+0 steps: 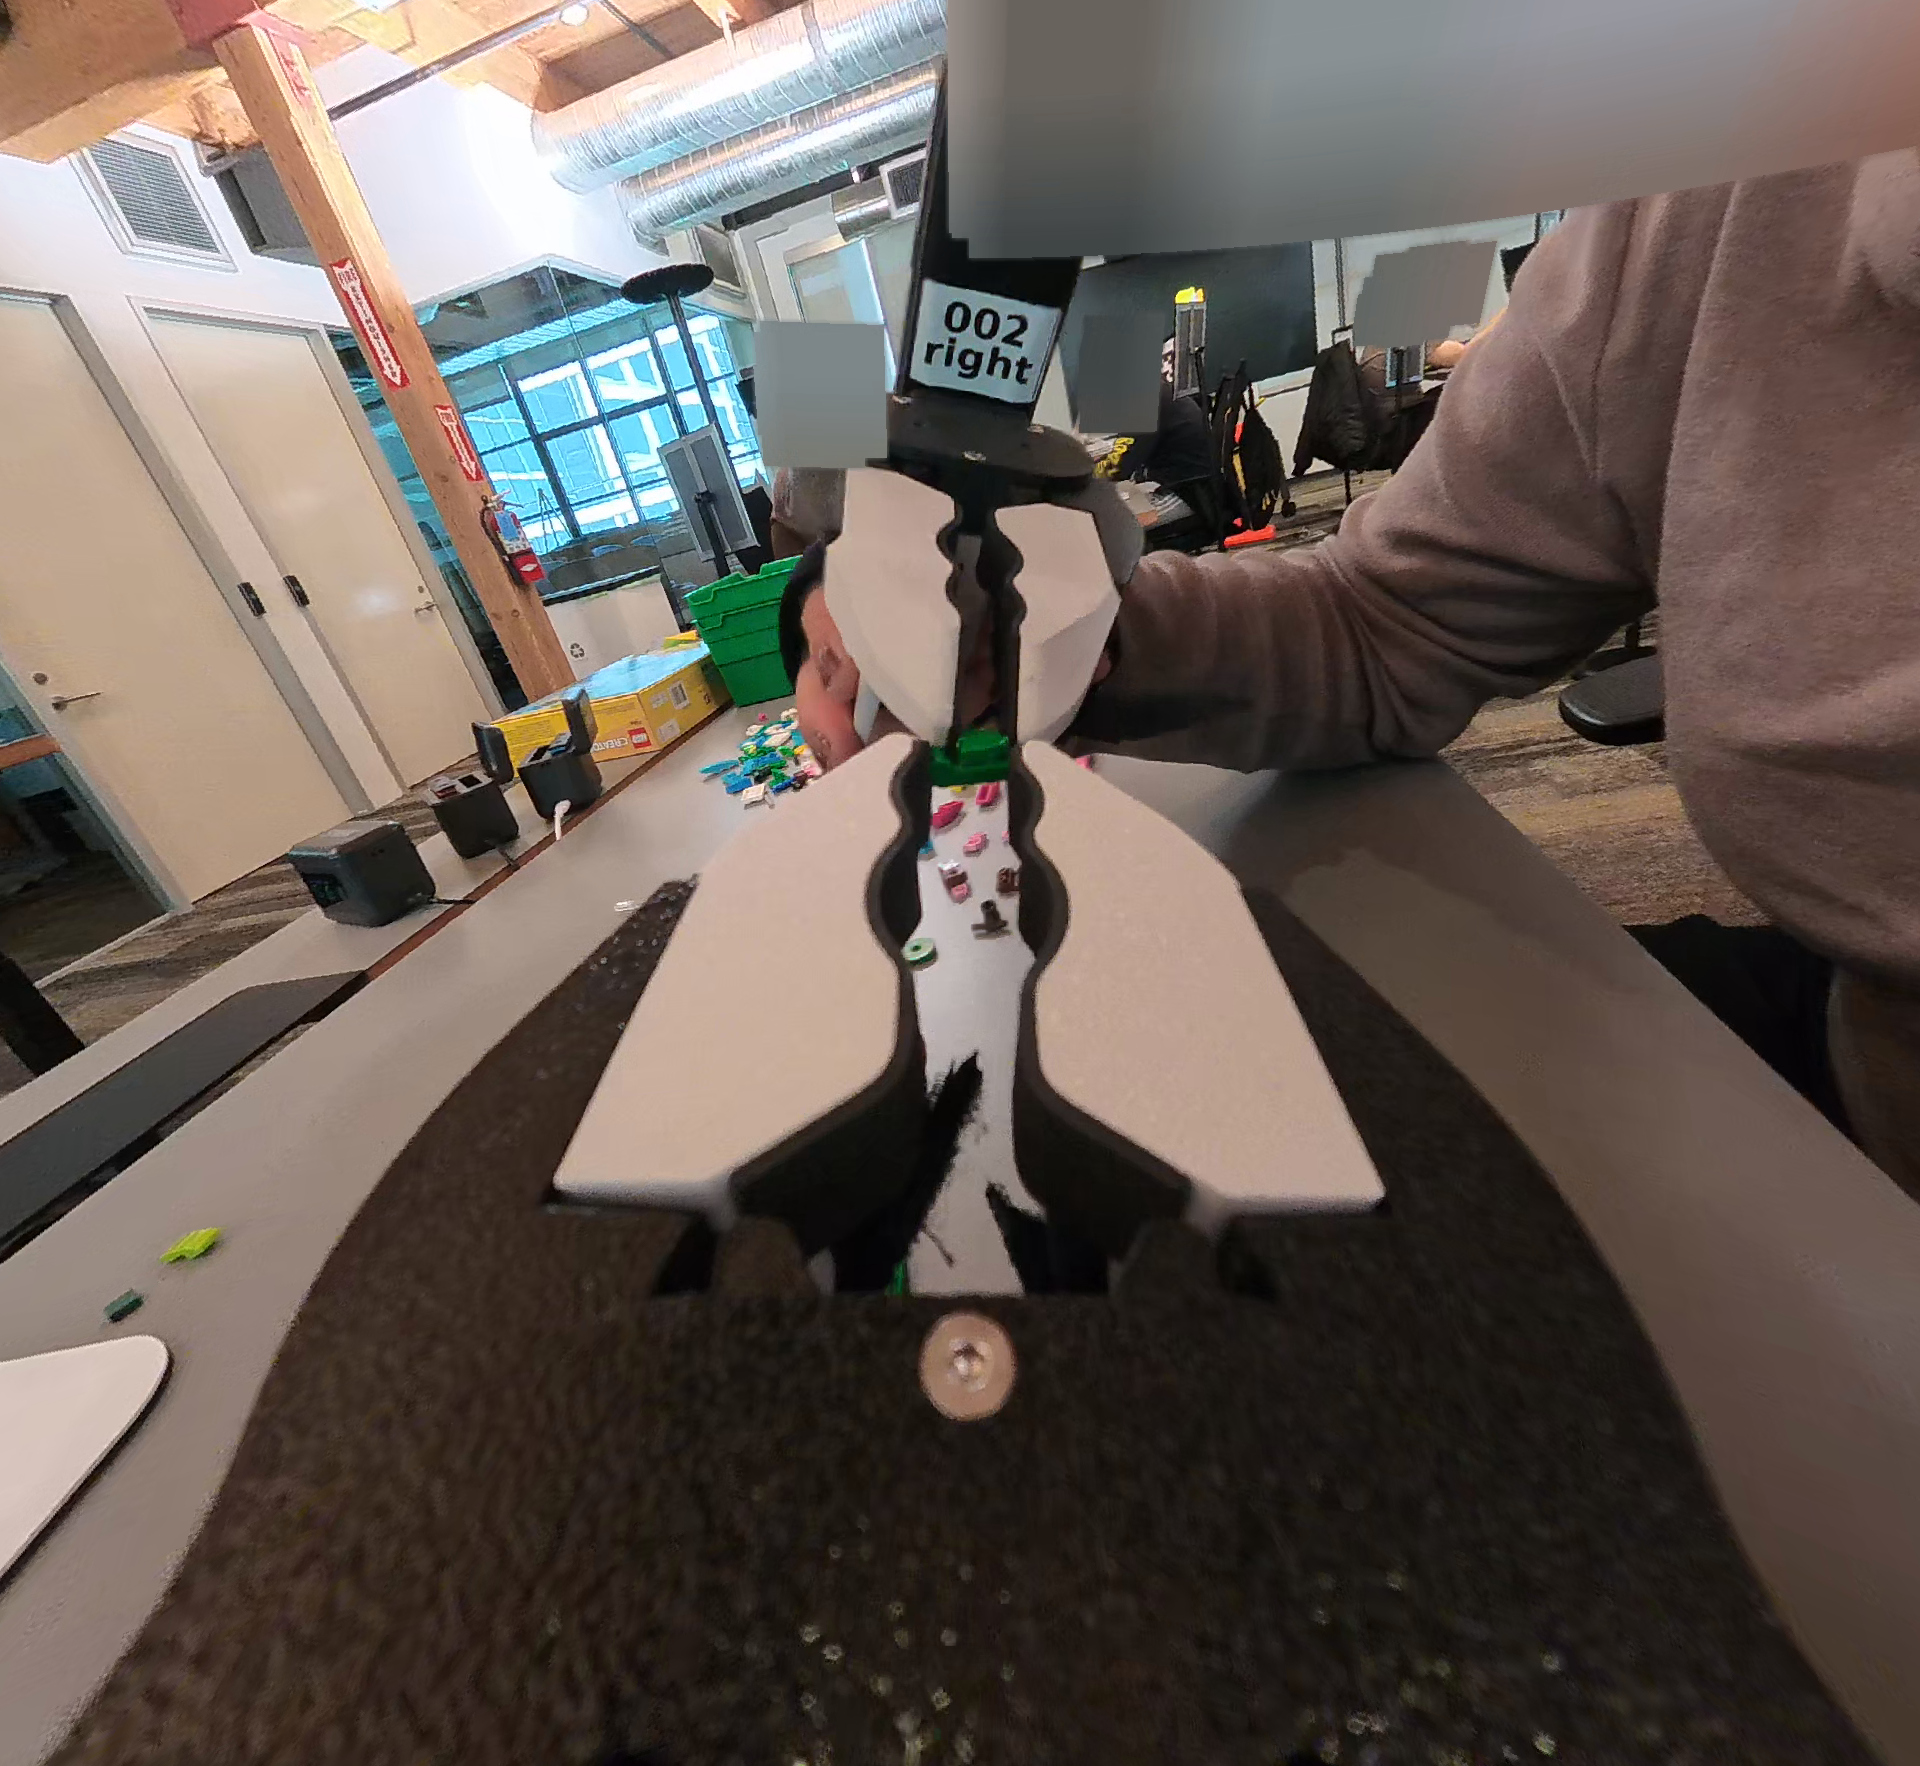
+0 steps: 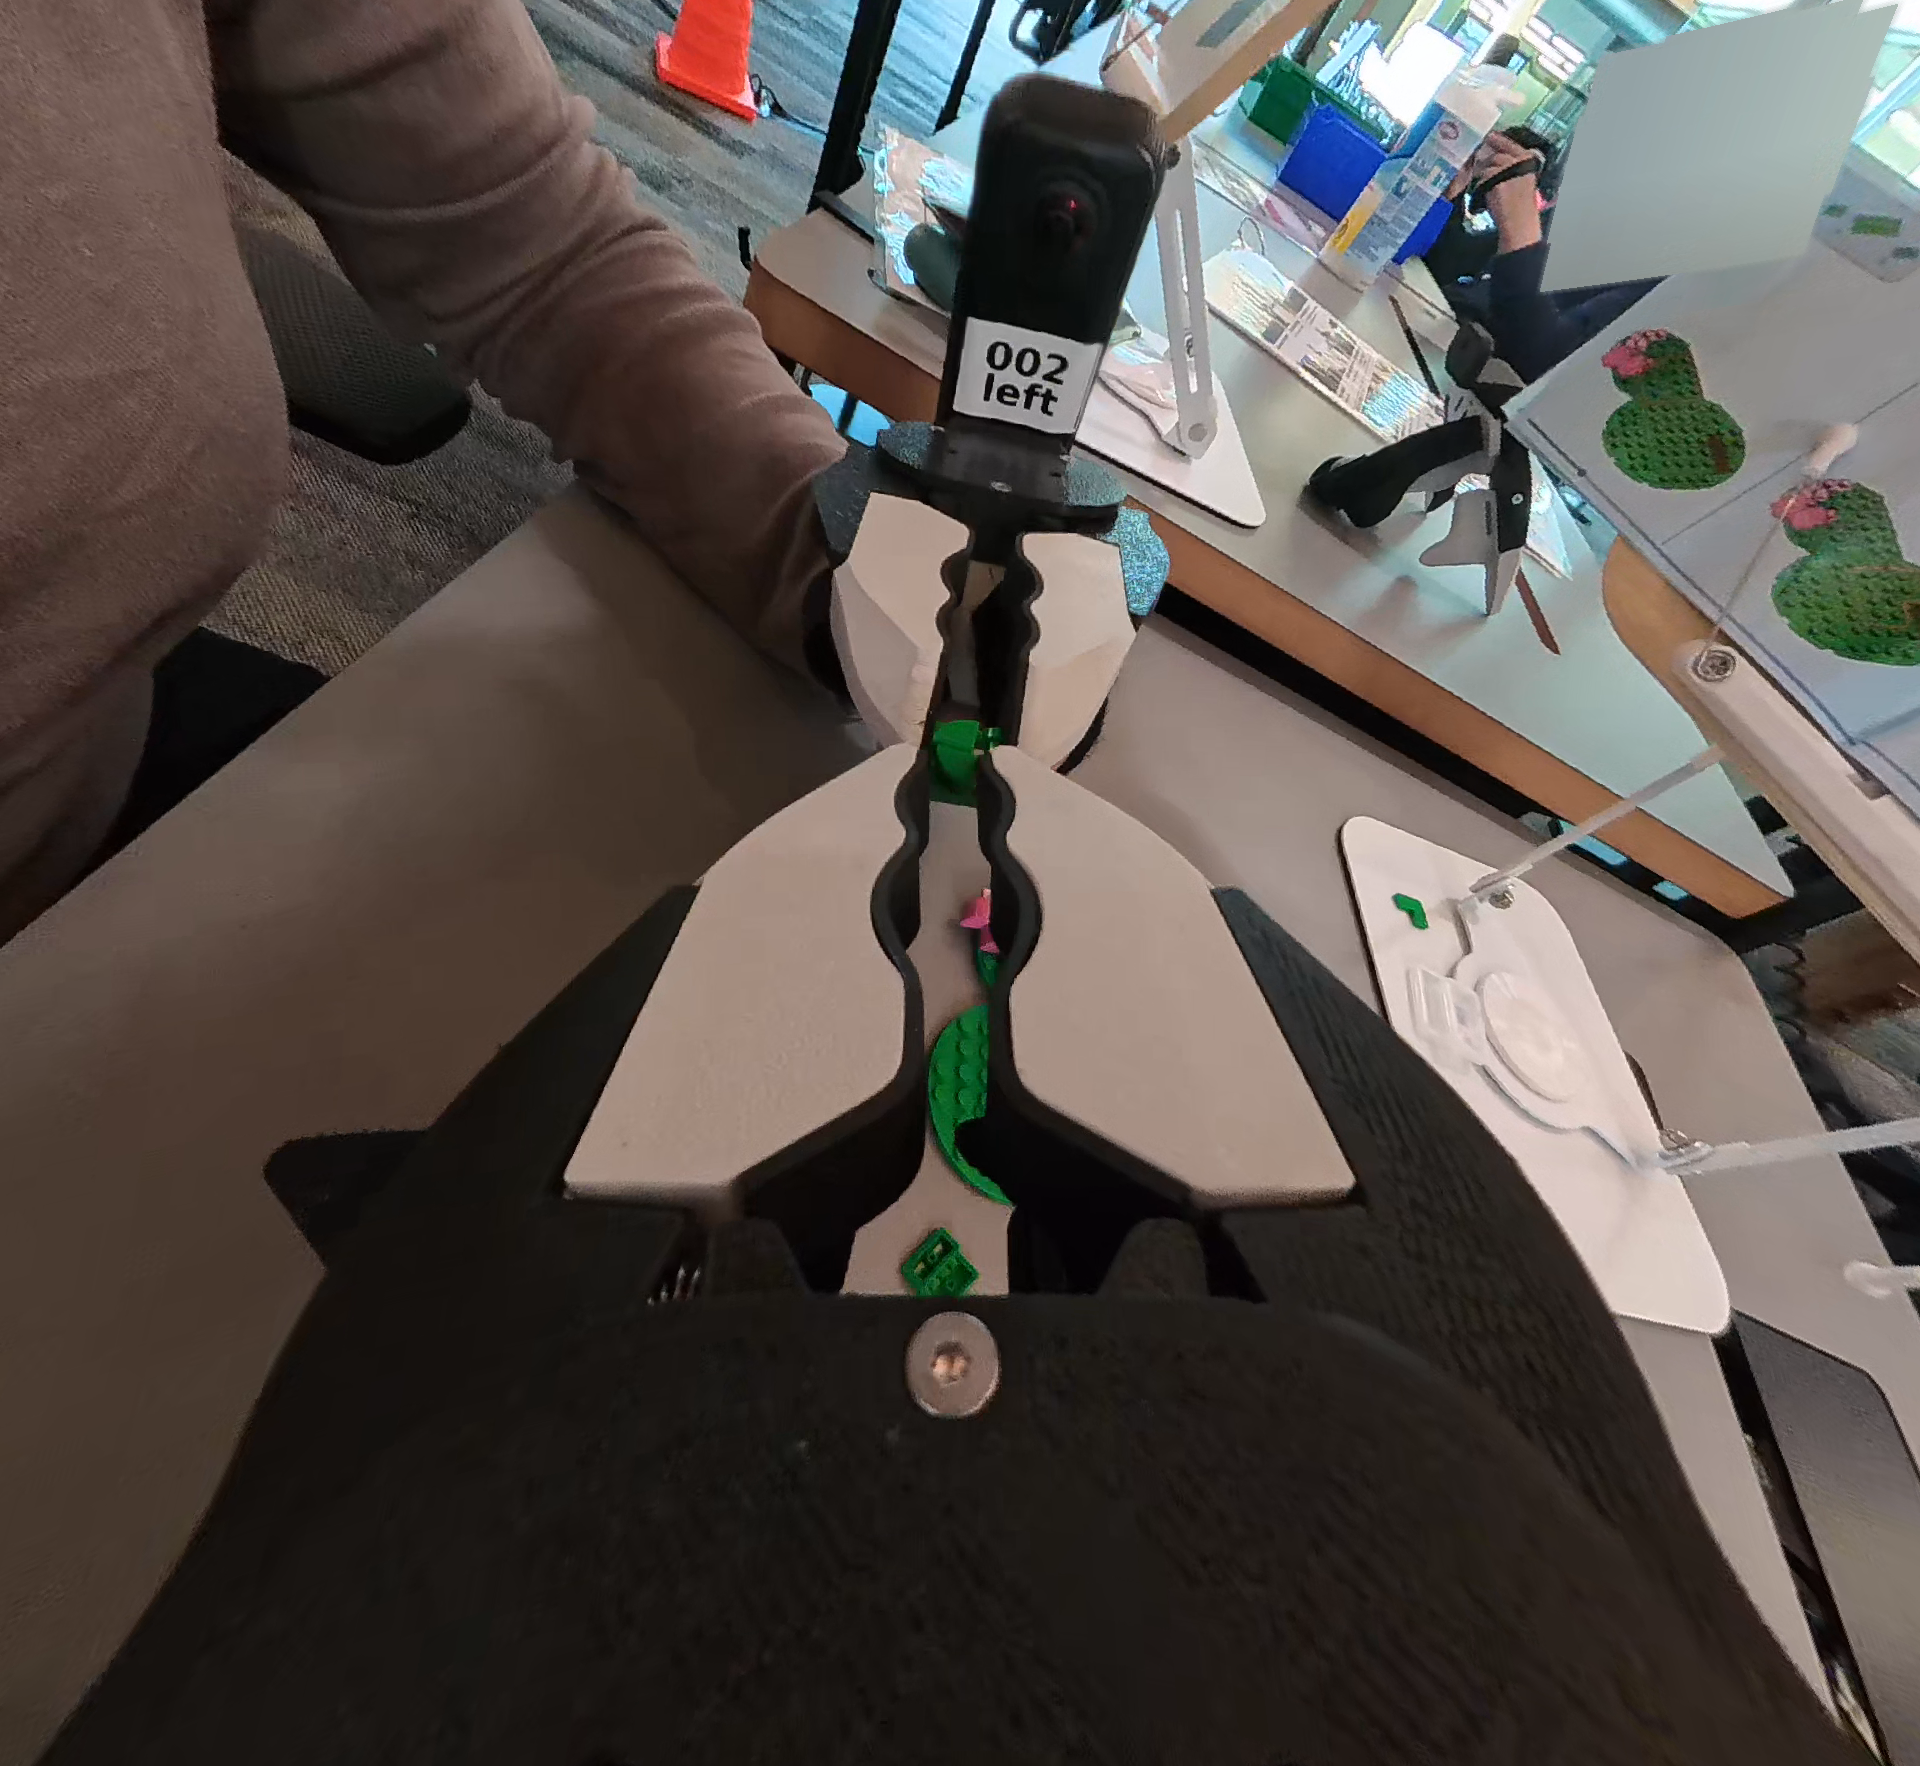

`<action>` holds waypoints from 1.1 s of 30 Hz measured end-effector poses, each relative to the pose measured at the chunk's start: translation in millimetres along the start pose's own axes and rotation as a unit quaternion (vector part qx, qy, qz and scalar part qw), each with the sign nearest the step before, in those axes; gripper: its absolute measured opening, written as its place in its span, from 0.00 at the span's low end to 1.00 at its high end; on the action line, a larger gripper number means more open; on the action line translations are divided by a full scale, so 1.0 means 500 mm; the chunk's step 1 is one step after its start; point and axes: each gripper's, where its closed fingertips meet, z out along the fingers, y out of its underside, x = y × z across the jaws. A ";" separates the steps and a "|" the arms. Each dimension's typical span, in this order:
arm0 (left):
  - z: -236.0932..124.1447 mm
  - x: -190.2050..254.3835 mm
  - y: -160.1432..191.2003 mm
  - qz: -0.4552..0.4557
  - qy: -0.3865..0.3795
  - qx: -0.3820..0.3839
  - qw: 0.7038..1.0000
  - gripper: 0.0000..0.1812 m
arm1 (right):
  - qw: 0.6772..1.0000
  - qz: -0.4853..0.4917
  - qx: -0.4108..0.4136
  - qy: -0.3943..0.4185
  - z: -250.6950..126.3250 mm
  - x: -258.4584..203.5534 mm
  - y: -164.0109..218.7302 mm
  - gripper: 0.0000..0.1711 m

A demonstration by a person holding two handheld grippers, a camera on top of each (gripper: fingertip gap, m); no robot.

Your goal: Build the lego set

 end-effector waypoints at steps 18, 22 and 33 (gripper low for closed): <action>0.006 0.040 -0.006 -0.069 0.080 0.025 0.994 0.07 | 0.998 -0.012 0.007 -0.063 -0.005 -0.039 -0.009 0.02; 0.007 0.047 -0.006 -0.082 0.092 0.029 0.992 0.07 | 0.997 -0.016 0.009 -0.073 -0.005 -0.046 -0.009 0.02; -0.013 -0.002 -0.043 -0.052 0.018 0.080 0.995 0.07 | 0.999 0.043 0.024 -0.003 -0.007 0.006 -0.022 0.17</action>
